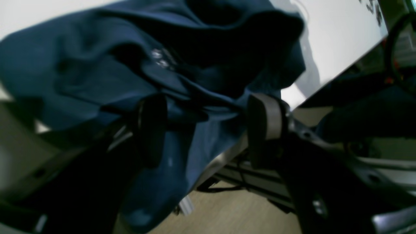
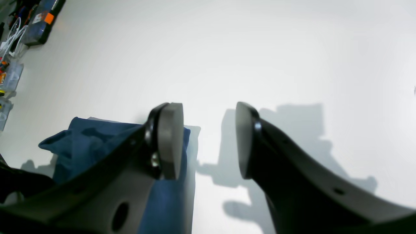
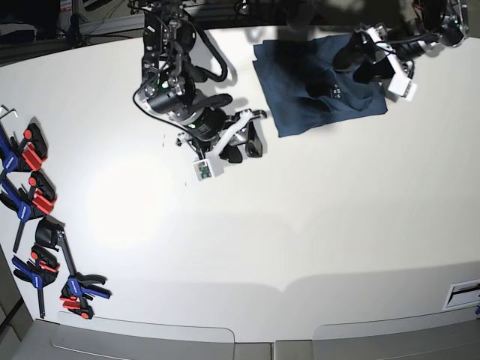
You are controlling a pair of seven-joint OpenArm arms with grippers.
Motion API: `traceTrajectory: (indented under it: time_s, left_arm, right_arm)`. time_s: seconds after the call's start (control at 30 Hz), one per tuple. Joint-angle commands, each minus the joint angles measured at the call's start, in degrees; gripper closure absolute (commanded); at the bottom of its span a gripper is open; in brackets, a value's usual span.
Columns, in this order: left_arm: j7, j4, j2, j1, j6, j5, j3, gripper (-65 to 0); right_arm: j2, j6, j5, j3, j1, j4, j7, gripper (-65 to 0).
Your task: Fold the T-shirt properly
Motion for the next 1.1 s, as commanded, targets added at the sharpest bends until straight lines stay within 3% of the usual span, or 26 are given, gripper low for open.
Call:
traceTrajectory:
  time_s: [0.0,0.3,0.33,0.47,0.63,0.77,1.07]
  left_arm:
    - [-1.5,0.9,-0.6,0.2,-0.5,-0.8,0.6,-35.6]
    - [-4.3,0.9,-0.3,0.2,-0.5,8.1,4.0,-35.6]
    - [-4.3,0.9,-0.3,0.2,0.9,8.0,4.0,-35.6]
    - [-1.2,0.9,-0.3,0.2,1.8,3.6,4.1,-35.7]
    - [-1.1,0.9,-0.3,0.2,1.9,1.2,4.0,-35.7]
    - [-0.9,0.9,-0.3,0.2,6.2,-1.6,4.1,-35.7]
    - [0.5,0.9,1.0,0.5,6.1,-5.6,4.1,-35.7]
  right_arm:
    - [-0.2,0.4,1.0,-0.1,0.8,1.2,1.3,-24.4]
    - [-0.2,0.4,1.1,-0.1,0.8,1.2,1.3,-24.4]
    - [-0.2,0.4,1.0,-0.1,0.8,1.2,1.3,-24.4]
    - [-0.2,0.4,1.0,-0.1,0.8,1.2,1.3,-24.4]
    - [-0.2,0.4,1.0,-0.1,0.8,1.2,1.3,-24.4]
    - [-0.2,0.4,1.0,-0.1,0.8,1.2,1.3,-24.4]
    - [-0.2,0.4,1.0,-0.1,0.8,1.2,1.3,-24.4]
